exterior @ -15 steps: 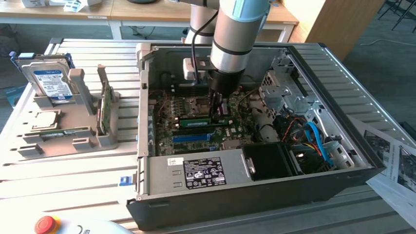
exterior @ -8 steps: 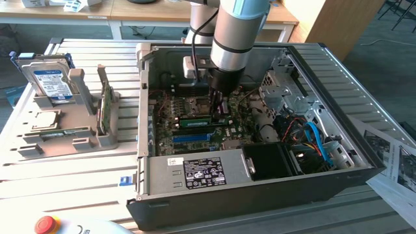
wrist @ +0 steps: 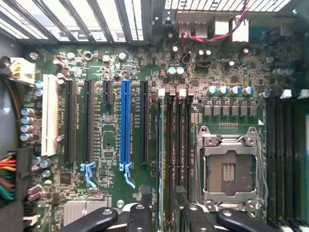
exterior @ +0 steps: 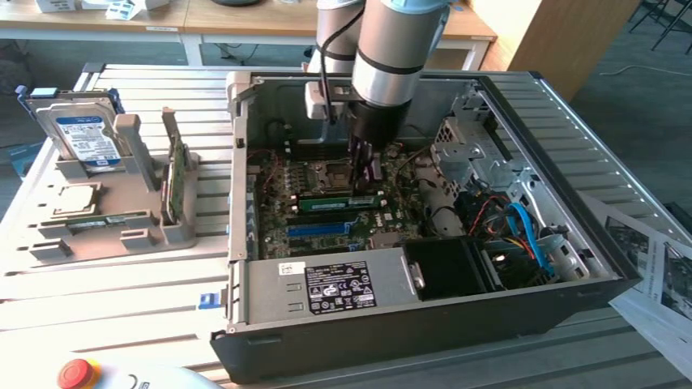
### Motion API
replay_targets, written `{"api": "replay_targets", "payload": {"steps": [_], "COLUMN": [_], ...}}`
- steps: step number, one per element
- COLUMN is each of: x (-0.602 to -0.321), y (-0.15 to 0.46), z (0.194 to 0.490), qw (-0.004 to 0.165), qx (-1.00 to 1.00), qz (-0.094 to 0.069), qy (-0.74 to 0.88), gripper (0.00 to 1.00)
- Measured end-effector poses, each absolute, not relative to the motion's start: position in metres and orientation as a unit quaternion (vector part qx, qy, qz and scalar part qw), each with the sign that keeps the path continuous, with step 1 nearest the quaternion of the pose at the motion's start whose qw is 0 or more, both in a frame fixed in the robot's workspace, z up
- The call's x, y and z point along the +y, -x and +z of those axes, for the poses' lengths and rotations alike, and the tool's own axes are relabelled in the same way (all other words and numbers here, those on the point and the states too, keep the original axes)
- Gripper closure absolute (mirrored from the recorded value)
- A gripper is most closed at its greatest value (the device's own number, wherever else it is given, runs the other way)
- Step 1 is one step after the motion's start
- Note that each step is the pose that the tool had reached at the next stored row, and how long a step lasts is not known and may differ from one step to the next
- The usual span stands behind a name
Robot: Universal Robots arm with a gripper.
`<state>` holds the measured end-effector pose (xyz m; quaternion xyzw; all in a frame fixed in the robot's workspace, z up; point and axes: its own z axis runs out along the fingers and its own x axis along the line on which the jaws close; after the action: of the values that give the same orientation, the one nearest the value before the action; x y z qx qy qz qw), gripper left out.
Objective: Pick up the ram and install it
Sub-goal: 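Insert the ram into the slot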
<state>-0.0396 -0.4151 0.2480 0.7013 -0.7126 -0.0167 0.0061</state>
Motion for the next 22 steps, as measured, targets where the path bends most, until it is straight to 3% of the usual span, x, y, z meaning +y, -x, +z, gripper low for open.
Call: {"api": "replay_targets", "payload": {"steps": [22], "x": [-0.415], "y": [0.04], "z": [0.306], "qw": [0.013], "qx": [-0.713], "qz": [-0.011], "qy": [-0.701], "gripper": [0.69]}}
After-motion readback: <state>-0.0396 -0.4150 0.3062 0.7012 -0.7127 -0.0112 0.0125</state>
